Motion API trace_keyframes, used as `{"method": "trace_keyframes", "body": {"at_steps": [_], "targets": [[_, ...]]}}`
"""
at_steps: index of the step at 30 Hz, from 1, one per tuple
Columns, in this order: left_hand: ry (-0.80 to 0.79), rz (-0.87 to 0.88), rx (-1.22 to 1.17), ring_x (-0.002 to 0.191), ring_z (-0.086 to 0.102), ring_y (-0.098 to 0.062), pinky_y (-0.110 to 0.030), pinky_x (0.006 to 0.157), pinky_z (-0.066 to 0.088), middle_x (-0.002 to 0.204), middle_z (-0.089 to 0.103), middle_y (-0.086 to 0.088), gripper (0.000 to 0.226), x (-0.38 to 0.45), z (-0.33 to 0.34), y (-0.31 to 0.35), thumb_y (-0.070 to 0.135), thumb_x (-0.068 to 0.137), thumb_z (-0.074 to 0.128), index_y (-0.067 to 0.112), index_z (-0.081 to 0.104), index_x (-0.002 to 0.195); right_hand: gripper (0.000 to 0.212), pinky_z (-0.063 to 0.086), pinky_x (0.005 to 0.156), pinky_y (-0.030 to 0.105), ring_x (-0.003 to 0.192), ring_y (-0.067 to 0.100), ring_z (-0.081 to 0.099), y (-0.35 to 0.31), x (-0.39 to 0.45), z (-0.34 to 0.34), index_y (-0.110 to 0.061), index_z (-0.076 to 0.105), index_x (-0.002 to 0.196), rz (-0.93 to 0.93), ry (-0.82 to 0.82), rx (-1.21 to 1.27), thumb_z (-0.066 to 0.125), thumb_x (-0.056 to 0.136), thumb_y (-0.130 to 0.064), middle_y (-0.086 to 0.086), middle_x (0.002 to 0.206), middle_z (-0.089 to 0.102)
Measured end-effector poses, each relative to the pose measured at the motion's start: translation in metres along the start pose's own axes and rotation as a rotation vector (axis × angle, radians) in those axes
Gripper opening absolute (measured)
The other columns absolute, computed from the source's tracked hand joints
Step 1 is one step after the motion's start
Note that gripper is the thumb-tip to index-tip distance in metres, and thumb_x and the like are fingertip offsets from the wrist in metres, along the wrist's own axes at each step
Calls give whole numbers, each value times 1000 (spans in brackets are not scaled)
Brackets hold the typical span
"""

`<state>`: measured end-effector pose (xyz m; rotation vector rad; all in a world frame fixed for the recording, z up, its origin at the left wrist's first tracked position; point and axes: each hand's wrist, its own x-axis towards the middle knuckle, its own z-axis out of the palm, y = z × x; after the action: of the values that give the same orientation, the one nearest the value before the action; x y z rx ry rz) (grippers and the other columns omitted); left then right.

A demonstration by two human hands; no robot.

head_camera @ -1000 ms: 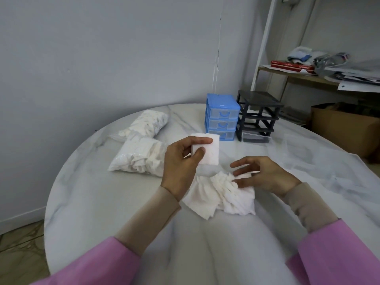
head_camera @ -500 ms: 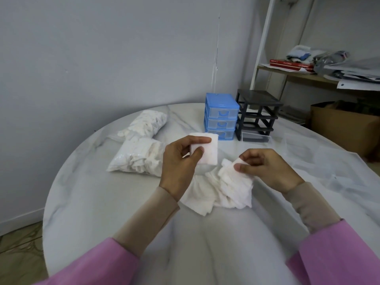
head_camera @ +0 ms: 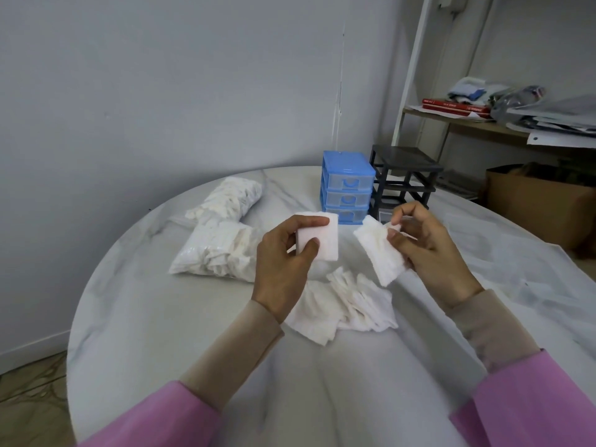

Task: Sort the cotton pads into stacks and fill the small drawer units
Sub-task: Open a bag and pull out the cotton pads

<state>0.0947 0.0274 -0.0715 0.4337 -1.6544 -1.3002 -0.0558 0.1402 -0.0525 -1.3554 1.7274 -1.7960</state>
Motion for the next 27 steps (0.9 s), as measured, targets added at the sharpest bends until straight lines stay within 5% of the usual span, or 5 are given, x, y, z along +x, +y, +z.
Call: {"method": "trace_keyframes", "body": {"at_steps": [6,9,14,19,27], "targets": [[-23,-10,28,95,64,-14,-19,79,47,96,71,0,35,1,1,-5,-6,86,53,24,72,85,34,37,53,9,62,-4,52,-5,-3,4,-9,63,75,-61,-58,114,40,92,8,-16,71,63],[-81,-19,-15,87,64,-2,-14,78,46,87,72,9,23,-1,5,0,2,87,59,20,72,85,10,46,62,12,75,-1,60,-9,-6,11,-10,66,83,-54,-86,224,58,82,-4,-14,79,67],[-153,-126,-218,82,62,-9,-27,77,50,81,69,4,21,-8,10,12,35,78,59,21,74,75,22,51,66,15,80,-1,62,-4,-5,19,-9,61,85,-137,0,203,68,69,4,-11,84,66],[-78,-3,-60,73,63,-3,-18,68,48,74,69,10,10,-6,10,5,7,77,71,16,70,78,28,51,72,17,85,0,60,-3,-6,22,-11,59,89,-177,-45,164,70,64,-7,-16,85,64],[23,-9,-48,75,66,-5,-18,69,50,76,73,6,9,-3,9,0,8,73,75,13,74,80,24,51,67,16,83,3,63,1,-5,20,-15,67,86,-167,-23,85,75,66,-3,-15,86,68]]}}
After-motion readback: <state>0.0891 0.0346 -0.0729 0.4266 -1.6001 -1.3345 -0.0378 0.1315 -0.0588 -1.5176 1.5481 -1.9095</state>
